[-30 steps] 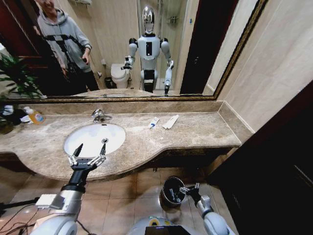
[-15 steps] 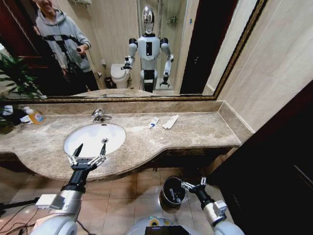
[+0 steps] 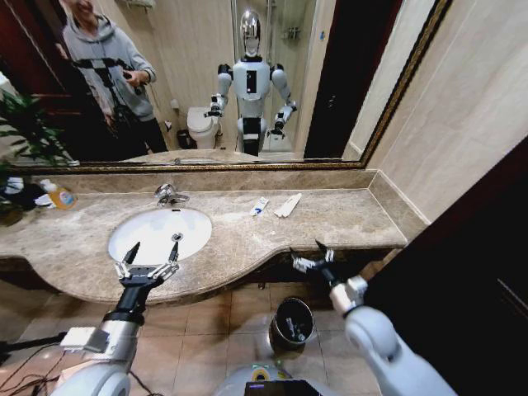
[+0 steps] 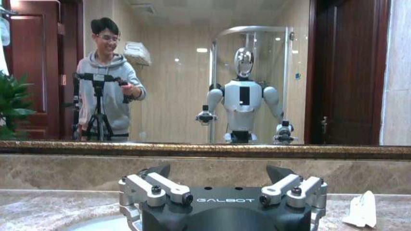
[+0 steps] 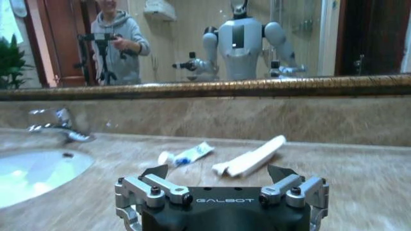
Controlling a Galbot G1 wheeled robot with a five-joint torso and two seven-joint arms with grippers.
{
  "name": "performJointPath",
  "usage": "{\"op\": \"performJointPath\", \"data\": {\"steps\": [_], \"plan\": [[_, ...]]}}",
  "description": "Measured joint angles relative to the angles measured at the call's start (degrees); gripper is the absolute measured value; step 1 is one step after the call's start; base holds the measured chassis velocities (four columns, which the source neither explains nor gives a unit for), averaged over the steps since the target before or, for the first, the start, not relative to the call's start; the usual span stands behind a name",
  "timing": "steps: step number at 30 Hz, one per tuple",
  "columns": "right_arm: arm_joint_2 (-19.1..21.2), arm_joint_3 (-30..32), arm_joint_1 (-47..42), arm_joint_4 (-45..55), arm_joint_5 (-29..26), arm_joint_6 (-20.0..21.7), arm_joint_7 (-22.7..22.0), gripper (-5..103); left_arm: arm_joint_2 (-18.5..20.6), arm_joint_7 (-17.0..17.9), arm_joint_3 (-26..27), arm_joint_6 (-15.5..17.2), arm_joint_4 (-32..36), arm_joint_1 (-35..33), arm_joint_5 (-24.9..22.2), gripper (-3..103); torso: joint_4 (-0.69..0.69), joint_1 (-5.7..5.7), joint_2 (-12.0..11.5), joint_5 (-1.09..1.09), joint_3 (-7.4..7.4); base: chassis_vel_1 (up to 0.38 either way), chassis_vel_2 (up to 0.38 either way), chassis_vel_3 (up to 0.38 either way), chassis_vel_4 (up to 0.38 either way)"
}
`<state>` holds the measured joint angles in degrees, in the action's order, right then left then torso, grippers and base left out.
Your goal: Pick up the trash from the sink and place it in the trash bin.
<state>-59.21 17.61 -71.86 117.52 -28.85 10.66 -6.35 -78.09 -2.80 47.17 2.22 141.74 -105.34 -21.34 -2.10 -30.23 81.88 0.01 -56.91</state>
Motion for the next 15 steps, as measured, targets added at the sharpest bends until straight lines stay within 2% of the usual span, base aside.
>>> {"op": "performJointPath", "data": {"steps": [2,7,9,10,13,15], "plan": [[-0.59,-2.90,6.82,-4.60,-1.25,0.57,-0.07,100,0.00,0.00,0.01,0.00,0.00,0.00,0.00,100,0.00,0.00,0.00,0.00,0.00,0.000,0.000,0.000,0.000],[-2.54,-7.12,14.65,-11.28,-3.88,1.40,-1.40,100,0.00,0.00,0.01,0.00,0.00,0.00,0.00,100,-0.01,-0.01,0.00,0.00,-0.01,0.000,0.000,0.000,0.000],[-4.28,-9.92,19.40,-14.92,-6.62,3.01,-2.92,100,0.00,0.00,0.00,0.00,0.00,0.00,0.00,100,0.00,0.00,0.00,-0.02,0.00,0.000,0.000,0.000,0.000],[-4.28,-9.92,19.40,-14.92,-6.62,3.01,-2.92,100,0.00,0.00,0.00,0.00,0.00,0.00,0.00,100,0.00,0.00,0.00,-0.02,0.00,0.000,0.000,0.000,0.000],[-6.08,-14.53,28.08,-21.57,-7.68,3.99,-4.93,100,0.00,0.00,0.00,0.00,0.00,0.00,0.00,100,-0.01,0.00,0.00,-0.02,0.00,0.000,0.000,0.000,0.000],[-6.66,-15.90,30.70,-23.83,-7.95,4.27,-5.92,100,0.00,0.00,0.00,0.00,0.00,0.00,0.00,100,-0.01,0.00,0.00,-0.03,0.00,0.000,0.000,0.000,0.000]]}}
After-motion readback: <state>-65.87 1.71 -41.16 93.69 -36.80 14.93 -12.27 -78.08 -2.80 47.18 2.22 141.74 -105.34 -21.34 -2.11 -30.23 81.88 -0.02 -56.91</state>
